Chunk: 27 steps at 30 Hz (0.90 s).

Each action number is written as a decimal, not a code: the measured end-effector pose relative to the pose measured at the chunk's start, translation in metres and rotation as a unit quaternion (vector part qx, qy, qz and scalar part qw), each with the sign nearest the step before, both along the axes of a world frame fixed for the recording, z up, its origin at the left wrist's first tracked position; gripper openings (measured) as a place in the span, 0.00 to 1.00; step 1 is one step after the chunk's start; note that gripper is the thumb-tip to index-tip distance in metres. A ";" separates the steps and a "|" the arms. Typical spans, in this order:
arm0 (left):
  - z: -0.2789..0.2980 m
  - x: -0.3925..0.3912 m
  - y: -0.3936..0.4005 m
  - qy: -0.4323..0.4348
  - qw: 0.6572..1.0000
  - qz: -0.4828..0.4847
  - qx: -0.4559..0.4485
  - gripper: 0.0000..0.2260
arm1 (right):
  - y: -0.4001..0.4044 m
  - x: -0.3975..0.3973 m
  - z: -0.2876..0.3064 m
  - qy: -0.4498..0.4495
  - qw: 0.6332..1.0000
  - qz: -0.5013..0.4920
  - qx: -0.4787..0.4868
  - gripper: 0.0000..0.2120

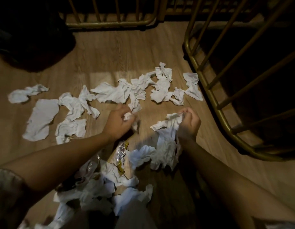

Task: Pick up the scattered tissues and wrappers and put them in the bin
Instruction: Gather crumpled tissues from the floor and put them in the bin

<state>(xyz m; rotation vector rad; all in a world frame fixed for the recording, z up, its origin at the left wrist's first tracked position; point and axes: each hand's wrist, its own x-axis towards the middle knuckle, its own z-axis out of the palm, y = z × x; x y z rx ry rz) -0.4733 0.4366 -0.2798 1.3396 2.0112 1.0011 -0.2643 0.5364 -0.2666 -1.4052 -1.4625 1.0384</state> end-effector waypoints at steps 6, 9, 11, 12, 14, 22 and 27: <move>-0.014 0.019 -0.029 0.157 0.925 -0.344 -0.030 0.18 | -0.027 0.033 -0.022 -0.118 0.993 -0.008 -0.018 0.22; -0.029 0.022 -0.039 0.161 0.884 -0.439 -0.012 0.17 | -0.042 0.062 -0.042 -0.170 0.984 0.039 0.042 0.12; -0.034 0.020 -0.040 0.167 0.871 -0.462 -0.012 0.14 | -0.052 0.077 -0.055 -0.238 0.967 0.088 0.034 0.10; -0.034 0.020 -0.038 0.173 0.869 -0.463 -0.017 0.13 | -0.057 0.081 -0.060 -0.257 0.960 0.109 0.008 0.13; -0.033 0.018 -0.034 0.154 0.881 -0.447 -0.028 0.12 | -0.068 0.088 -0.067 -0.269 0.953 0.143 -0.004 0.16; -0.008 0.034 -0.002 0.071 0.958 -0.278 0.016 0.16 | -0.094 0.103 -0.077 -0.416 0.883 0.211 0.043 0.36; -0.023 0.075 0.001 0.157 0.869 -0.460 -0.089 0.33 | -0.092 0.101 -0.079 -0.382 0.896 0.223 0.025 0.35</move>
